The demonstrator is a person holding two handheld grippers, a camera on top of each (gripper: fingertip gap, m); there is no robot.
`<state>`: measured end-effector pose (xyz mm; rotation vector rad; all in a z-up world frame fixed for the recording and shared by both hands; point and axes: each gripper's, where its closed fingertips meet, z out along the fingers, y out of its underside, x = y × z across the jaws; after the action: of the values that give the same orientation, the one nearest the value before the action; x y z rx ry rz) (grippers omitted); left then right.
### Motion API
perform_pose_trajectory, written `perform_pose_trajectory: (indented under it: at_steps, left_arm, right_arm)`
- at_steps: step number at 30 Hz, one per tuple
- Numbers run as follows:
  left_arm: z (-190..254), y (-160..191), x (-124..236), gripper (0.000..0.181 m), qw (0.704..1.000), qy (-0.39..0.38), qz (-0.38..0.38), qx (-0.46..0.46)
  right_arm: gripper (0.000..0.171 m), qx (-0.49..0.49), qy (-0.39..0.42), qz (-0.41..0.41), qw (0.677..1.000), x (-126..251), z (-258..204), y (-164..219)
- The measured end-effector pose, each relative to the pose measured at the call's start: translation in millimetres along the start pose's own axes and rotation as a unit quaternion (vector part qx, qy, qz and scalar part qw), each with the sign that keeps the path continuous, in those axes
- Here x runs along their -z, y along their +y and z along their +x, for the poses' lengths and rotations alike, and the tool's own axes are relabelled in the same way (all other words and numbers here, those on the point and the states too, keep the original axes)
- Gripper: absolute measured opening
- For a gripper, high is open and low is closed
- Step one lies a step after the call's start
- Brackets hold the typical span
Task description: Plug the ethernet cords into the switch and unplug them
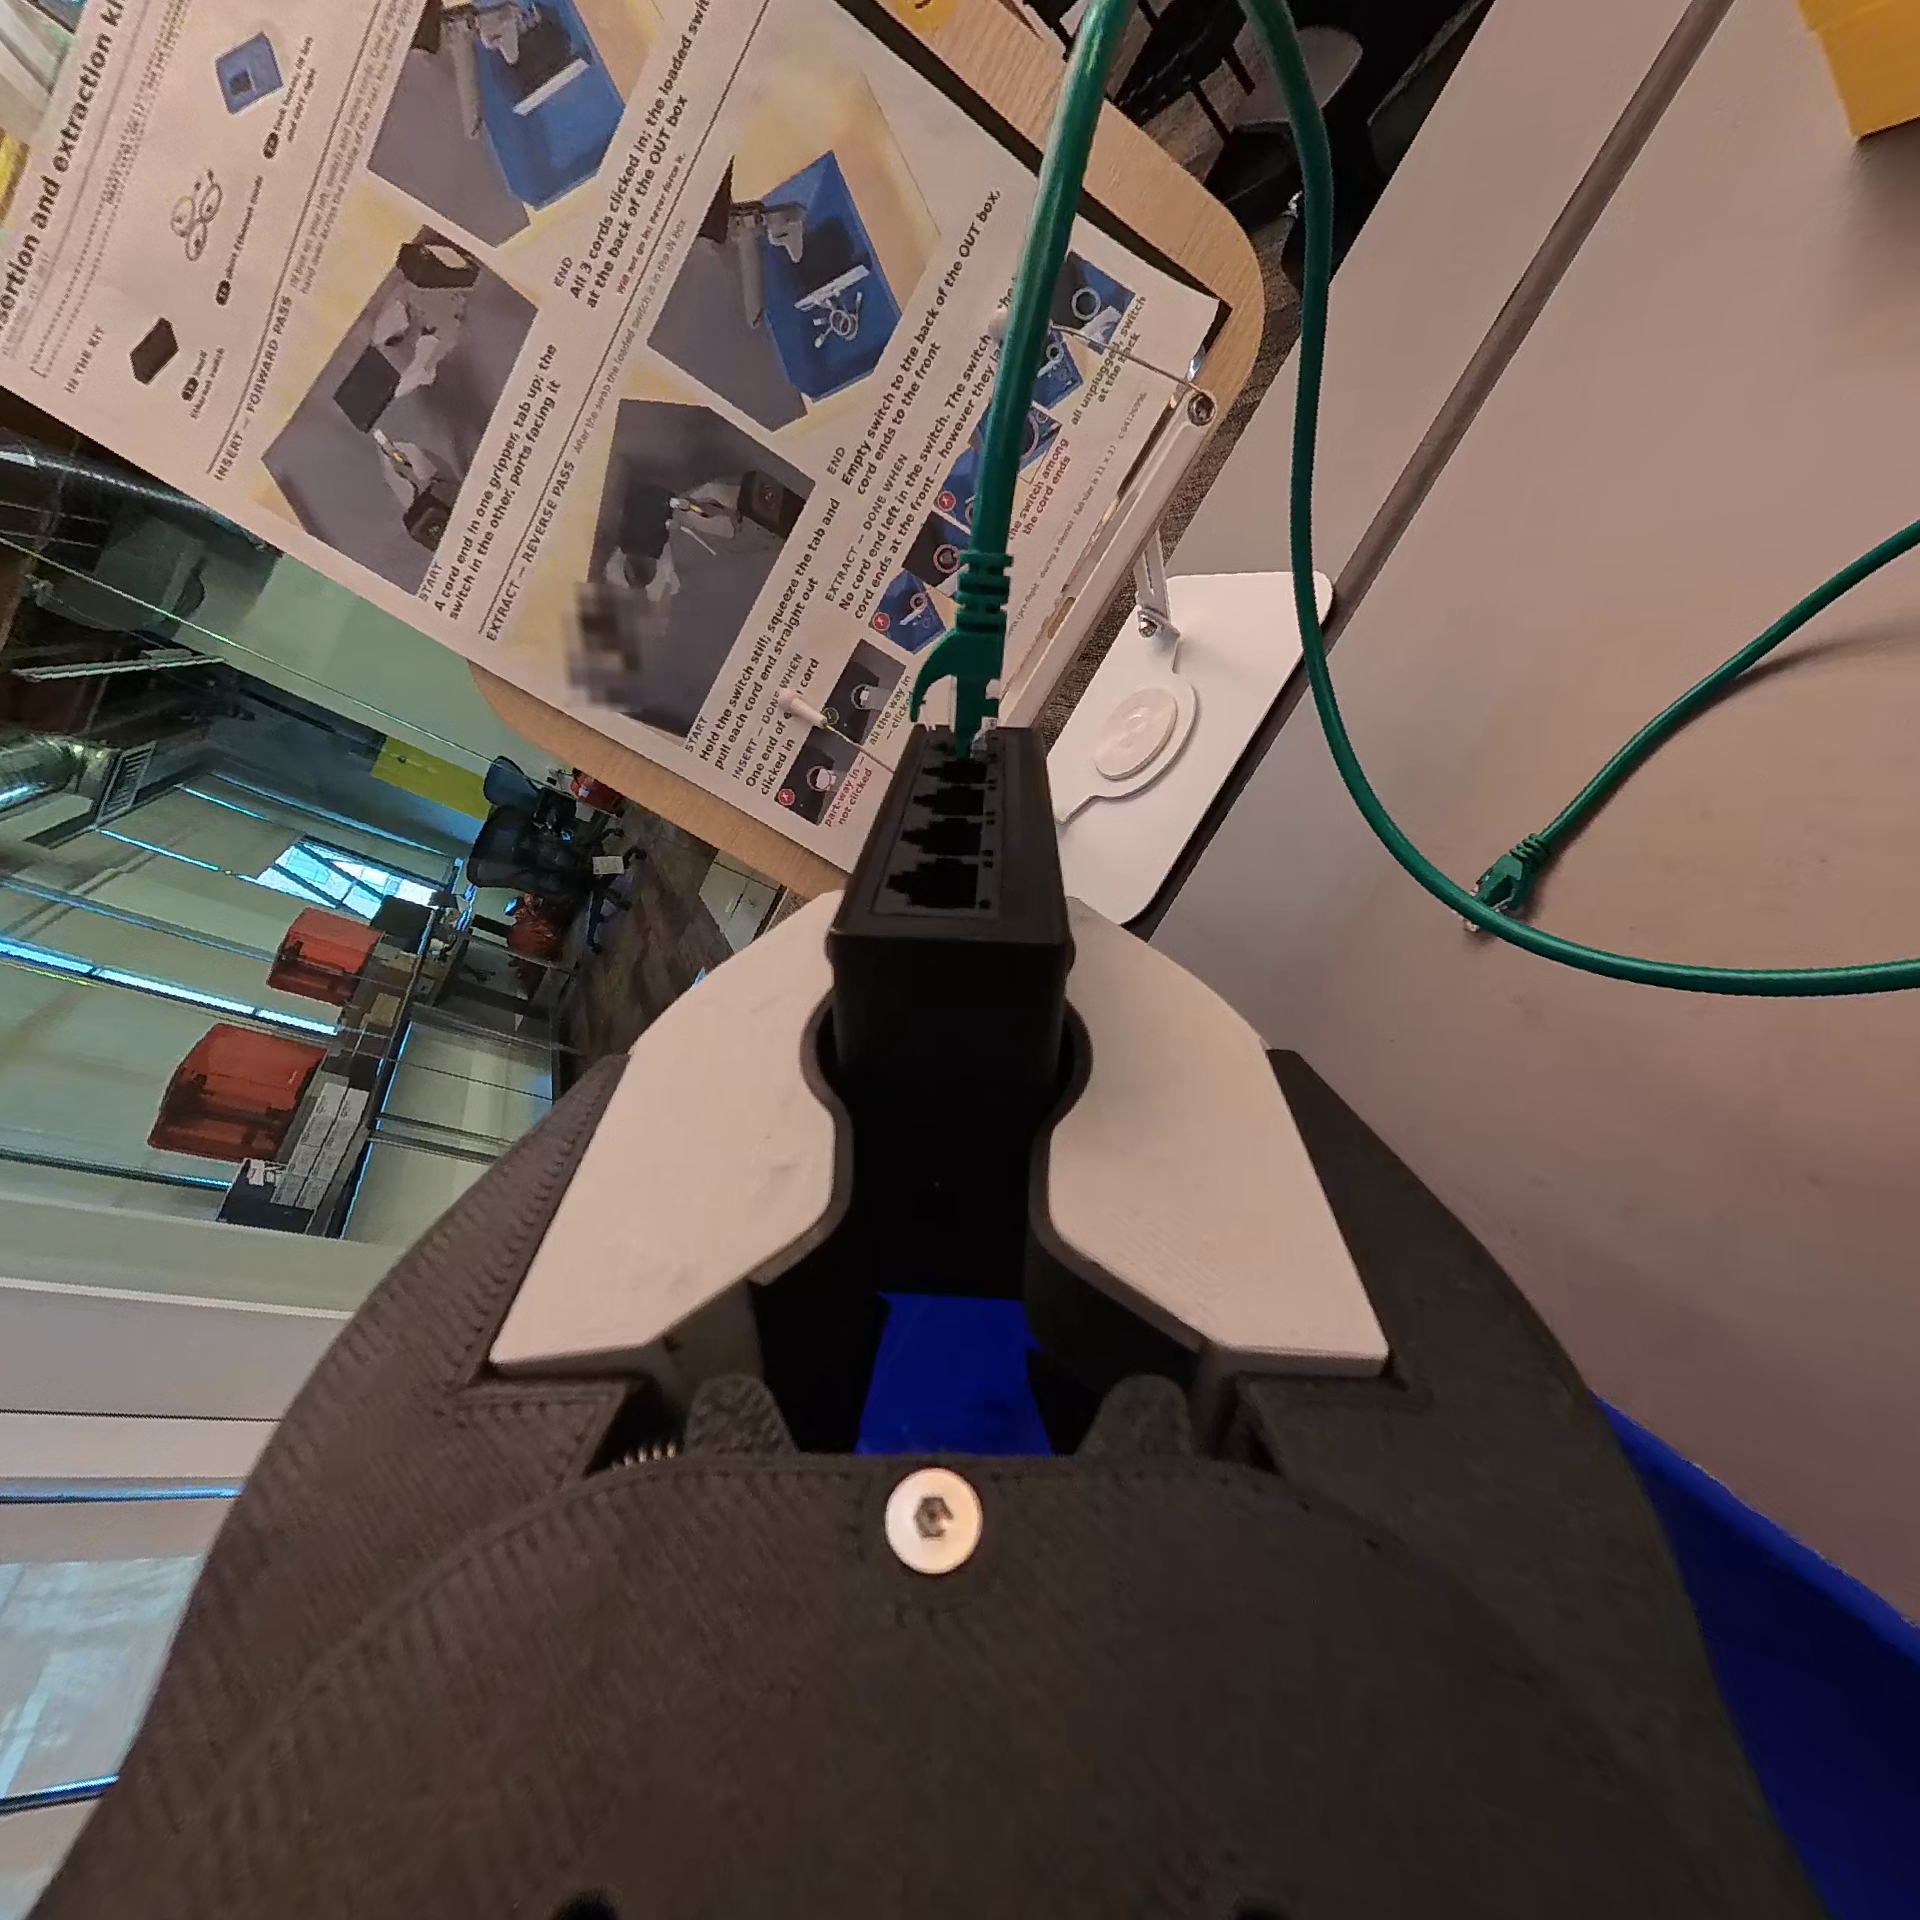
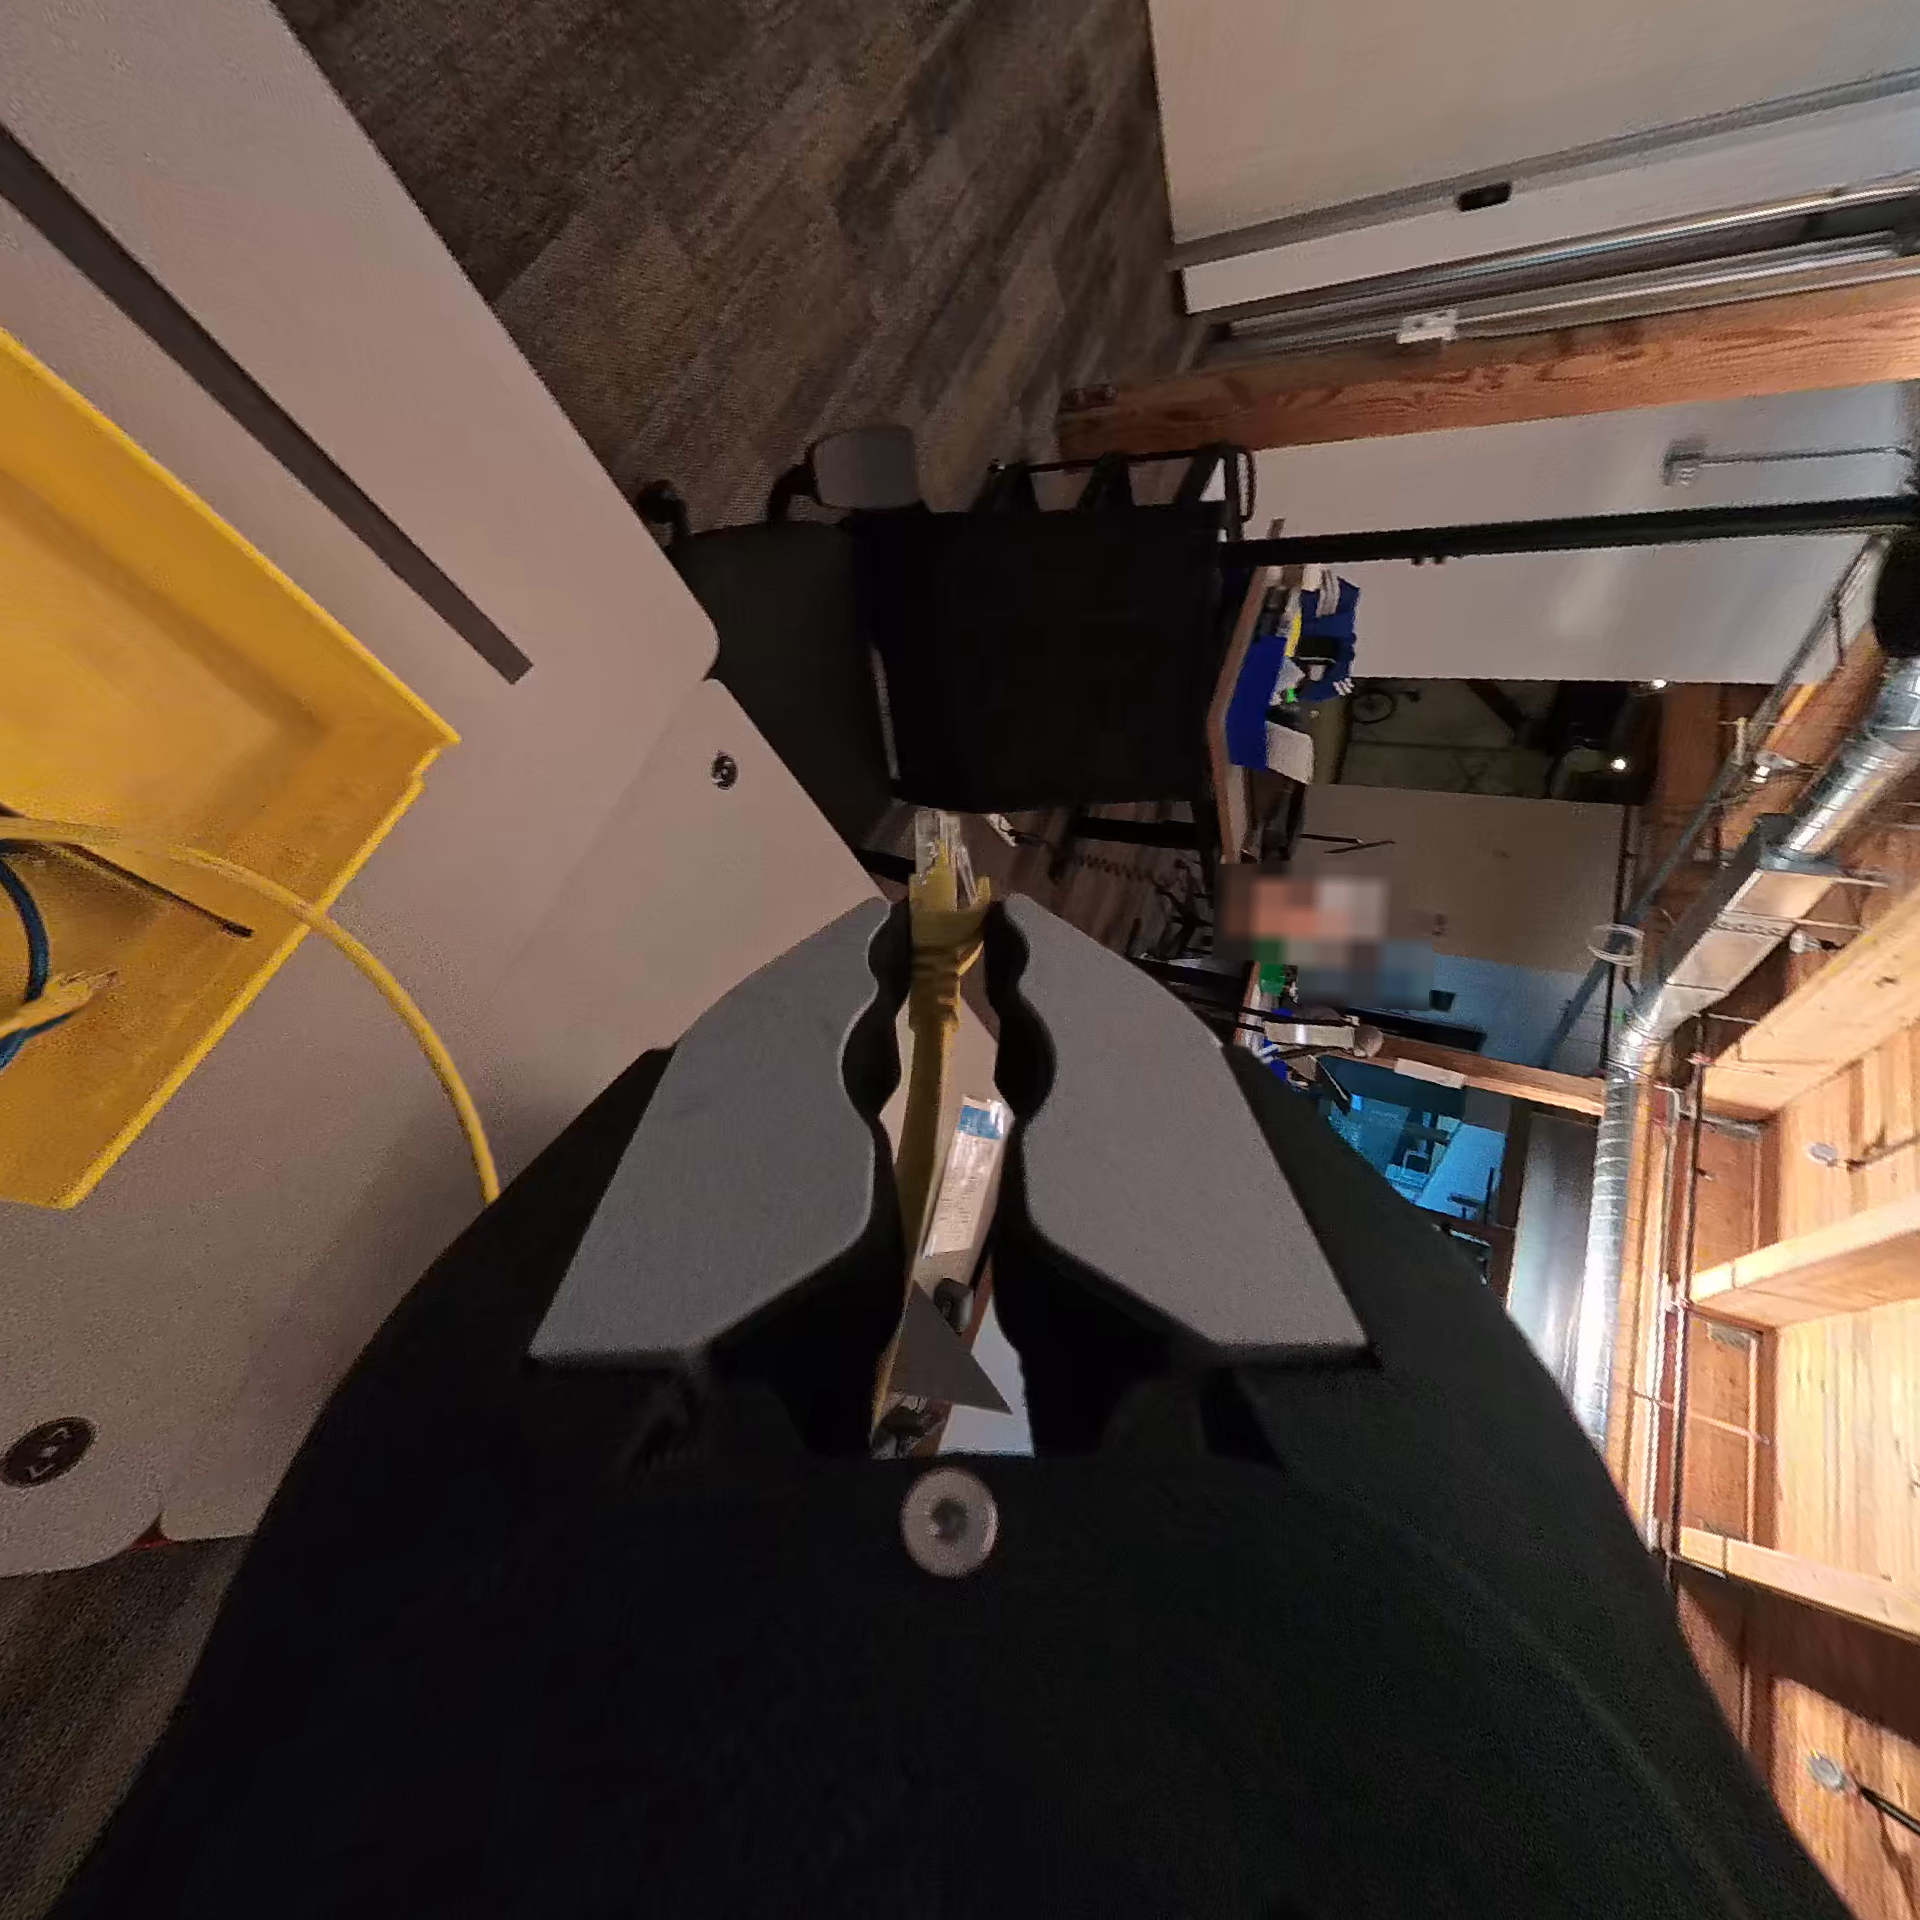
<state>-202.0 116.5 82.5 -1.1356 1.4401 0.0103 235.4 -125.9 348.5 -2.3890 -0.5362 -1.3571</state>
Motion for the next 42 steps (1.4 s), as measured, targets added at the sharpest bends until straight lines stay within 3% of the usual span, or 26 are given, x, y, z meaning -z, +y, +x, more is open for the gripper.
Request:
perform_pose_trajectory:
  at_steps: [8, 14, 28, 38, 42]
  left_arm:
    - [-1, -1, 2, 0.03, 1.0, 0.0, 0.002, 0.001]
    - [0, -1, 2, 0.03, 1.0, 0.003, 0.001, 0.001]
    - [5, -4, 1, 0.03, 1.0, 0.011, 0.001, -0.004]
    - [9, -7, 0, 0.03, 1.0, 0.017, 0.002, -0.01]
    - [8, -8, 2, 0.03, 1.0, 0.016, 0.005, -0.008]
  right_arm:
    - [0.016, -0.008, -0.074, 0.003, 0.997, -58, -67, 1]
    - [0.016, -0.043, -0.128, 0.019, 0.991, -81, -118, 5]
    - [0.015, -0.06, -0.312, -0.015, 0.948, -89, -279, 36]
    - [0.015, -0.119, -0.479, -0.006, 0.87, -67, -374, 0]
    - [0.015, -0.127, -0.497, -0.002, 0.858, -55, -388, -8]
